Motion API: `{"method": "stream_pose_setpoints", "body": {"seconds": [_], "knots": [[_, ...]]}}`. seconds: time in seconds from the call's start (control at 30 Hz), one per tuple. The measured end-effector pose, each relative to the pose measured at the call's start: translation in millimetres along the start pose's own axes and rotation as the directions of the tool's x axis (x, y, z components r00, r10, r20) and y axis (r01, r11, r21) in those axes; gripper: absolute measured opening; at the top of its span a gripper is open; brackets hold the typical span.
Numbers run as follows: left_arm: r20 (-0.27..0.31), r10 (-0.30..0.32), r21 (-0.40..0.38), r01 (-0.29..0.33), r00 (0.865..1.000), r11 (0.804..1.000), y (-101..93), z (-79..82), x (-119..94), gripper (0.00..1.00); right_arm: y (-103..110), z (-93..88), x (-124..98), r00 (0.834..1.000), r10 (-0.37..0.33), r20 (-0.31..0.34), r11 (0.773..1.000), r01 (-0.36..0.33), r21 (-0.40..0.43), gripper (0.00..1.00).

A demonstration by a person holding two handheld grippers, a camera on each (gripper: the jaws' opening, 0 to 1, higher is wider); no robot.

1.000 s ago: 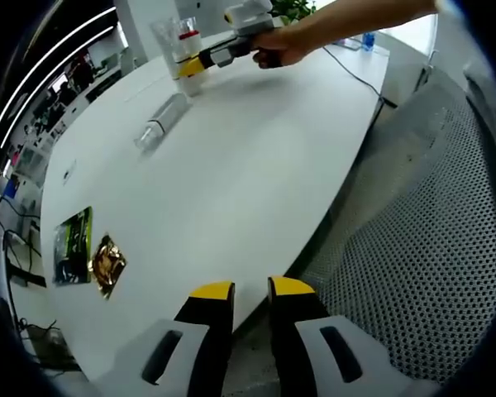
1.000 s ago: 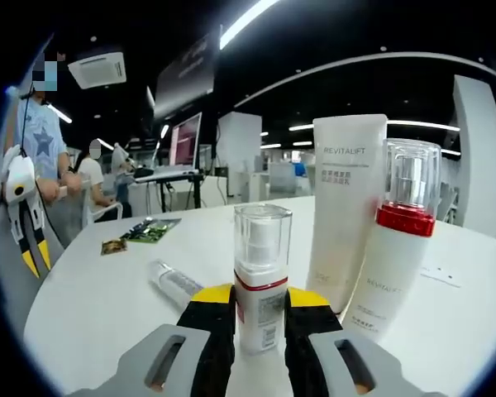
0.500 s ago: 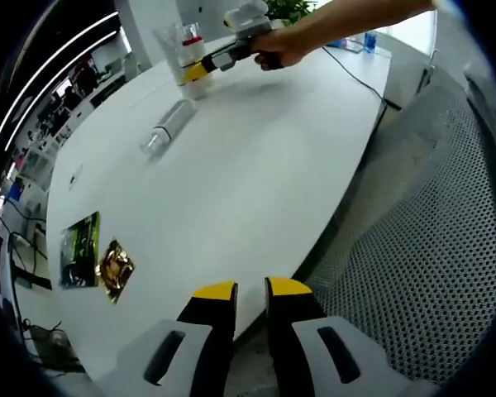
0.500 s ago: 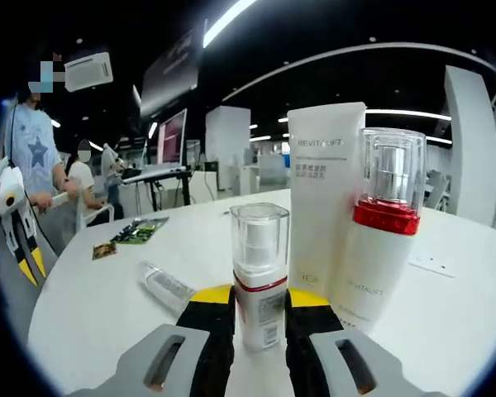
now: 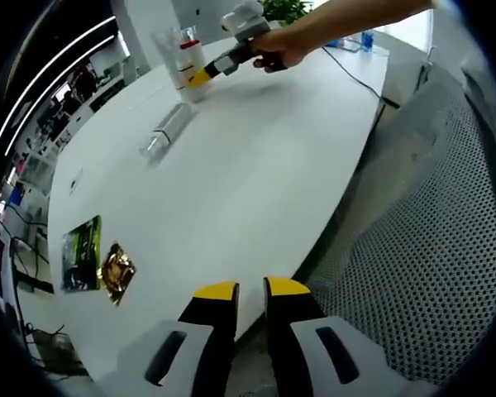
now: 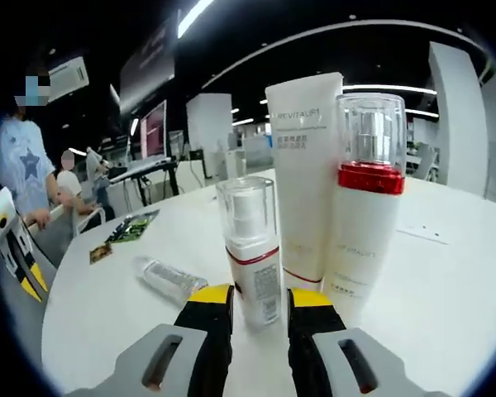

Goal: Arrange the skincare products in the storage area until every visible bottle or jar stands upright without overlapping.

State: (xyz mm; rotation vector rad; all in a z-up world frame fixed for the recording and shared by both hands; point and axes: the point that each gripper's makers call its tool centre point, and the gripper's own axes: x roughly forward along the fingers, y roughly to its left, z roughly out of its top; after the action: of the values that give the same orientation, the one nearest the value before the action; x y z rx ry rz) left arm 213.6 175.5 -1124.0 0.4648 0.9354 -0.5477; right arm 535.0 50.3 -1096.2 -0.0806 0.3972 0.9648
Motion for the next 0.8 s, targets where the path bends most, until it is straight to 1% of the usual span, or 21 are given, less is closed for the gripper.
{"method": "stream_pose_setpoints", "body": {"seconds": [0.07, 0.1, 0.17, 0.23, 0.33, 0.4, 0.47, 0.6, 0.7, 0.8], "knots": [[0.0, -0.002, -0.001, 0.002, 1.0, 1.0, -0.5, 0.0, 0, 0.08, -1, 0.5, -1, 1.0, -0.008, 0.005, 1.0, 0.008, 0.016, 0.17], [-0.001, -0.006, 0.0, 0.006, 1.0, 1.0, -1.4, -0.4, 0, 0.08, -1, 2.1, -2, 1.0, -0.013, 0.019, 0.998, 0.012, 0.054, 0.16], [-0.009, -0.015, 0.013, 0.015, 1.0, 1.0, -3.7, -1.8, 2, 0.08, -2, 4.4, -3, 0.999, -0.029, 0.029, 0.997, 0.027, 0.075, 0.16], [-0.012, -0.016, 0.015, 0.017, 1.0, 1.0, -3.8, -2.2, 2, 0.1, -4, 2.0, -3, 0.999, -0.04, 0.02, 0.995, 0.038, 0.092, 0.14], [-0.013, -0.016, 0.008, 0.017, 1.0, 1.0, -3.4, -2.3, 2, 0.1, -7, -3.0, -4, 0.998, -0.058, -0.006, 0.995, 0.059, 0.078, 0.1], [-0.013, -0.015, 0.01, 0.015, 1.0, 1.0, -3.2, -2.2, 1, 0.1, -10, -3.6, -4, 0.998, -0.068, -0.001, 0.991, 0.068, 0.113, 0.09], [-0.013, -0.016, 0.01, 0.016, 1.0, 1.0, -3.3, -2.4, 1, 0.09, -11, -3.9, -5, 0.997, -0.076, -0.002, 0.991, 0.075, 0.114, 0.1], [-0.013, -0.015, 0.01, 0.015, 1.0, 1.0, -3.2, -2.3, 1, 0.09, -13, -3.1, -7, 0.996, -0.087, 0.003, 0.987, 0.085, 0.138, 0.05], [-0.013, -0.016, 0.01, 0.016, 1.0, 1.0, -3.4, -2.3, 1, 0.09, -16, -3.1, -9, 0.995, -0.096, 0.007, 0.982, 0.094, 0.162, 0.05], [-0.014, -0.017, 0.009, 0.017, 1.0, 1.0, -3.7, -2.5, 1, 0.08, -18, -3.2, -9, 0.995, -0.101, 0.003, 0.982, 0.1, 0.163, 0.03]]}}
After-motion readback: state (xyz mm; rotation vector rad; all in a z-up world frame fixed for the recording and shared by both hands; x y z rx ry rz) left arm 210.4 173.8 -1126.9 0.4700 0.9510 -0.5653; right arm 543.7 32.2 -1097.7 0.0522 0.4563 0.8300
